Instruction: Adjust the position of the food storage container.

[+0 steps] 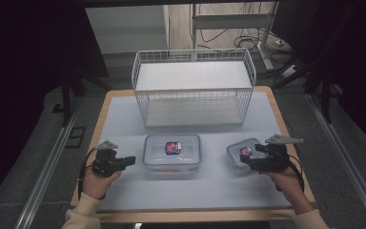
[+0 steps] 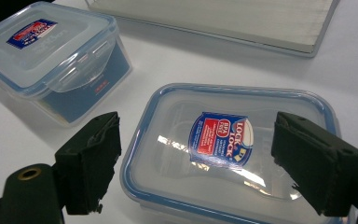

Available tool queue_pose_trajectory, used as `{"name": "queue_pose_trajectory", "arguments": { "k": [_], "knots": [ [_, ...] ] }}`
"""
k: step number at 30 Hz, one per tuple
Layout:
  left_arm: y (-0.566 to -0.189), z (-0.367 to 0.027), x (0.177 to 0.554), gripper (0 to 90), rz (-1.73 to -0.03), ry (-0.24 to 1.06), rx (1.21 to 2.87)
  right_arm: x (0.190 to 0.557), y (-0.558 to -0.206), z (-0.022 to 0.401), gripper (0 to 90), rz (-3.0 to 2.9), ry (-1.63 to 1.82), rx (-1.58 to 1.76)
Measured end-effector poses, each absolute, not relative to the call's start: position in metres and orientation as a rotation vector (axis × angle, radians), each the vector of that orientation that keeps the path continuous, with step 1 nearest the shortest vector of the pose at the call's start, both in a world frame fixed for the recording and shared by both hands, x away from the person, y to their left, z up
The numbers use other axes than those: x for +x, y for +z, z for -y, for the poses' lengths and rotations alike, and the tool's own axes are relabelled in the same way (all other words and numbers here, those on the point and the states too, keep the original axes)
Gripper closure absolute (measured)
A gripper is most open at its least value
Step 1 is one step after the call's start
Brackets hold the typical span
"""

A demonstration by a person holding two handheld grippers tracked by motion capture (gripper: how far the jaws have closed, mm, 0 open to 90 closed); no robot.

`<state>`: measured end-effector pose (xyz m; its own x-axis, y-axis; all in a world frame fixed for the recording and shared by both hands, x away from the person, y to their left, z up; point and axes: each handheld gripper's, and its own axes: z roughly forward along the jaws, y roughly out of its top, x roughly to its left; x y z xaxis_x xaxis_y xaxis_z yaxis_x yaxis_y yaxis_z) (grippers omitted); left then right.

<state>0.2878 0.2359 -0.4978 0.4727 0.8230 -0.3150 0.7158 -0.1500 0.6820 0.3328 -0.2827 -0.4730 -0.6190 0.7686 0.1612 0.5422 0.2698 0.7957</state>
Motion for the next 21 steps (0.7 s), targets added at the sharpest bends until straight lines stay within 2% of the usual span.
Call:
{"name": "queue_pose_trajectory", "arguments": {
  "k": [8, 21],
  "knots": [
    [-0.508, -0.226, 0.305, 90.0, -1.276, 0.104, 1.917, 0.333, -0.473, 0.282, 15.8, -2.284, 1.274, 1.211],
    [-0.516, -0.212, 0.316, 90.0, -1.301, 0.101, 1.955, 0.332, -0.472, 0.279, 15.8, -2.291, 1.282, 1.2]
  ]
}}
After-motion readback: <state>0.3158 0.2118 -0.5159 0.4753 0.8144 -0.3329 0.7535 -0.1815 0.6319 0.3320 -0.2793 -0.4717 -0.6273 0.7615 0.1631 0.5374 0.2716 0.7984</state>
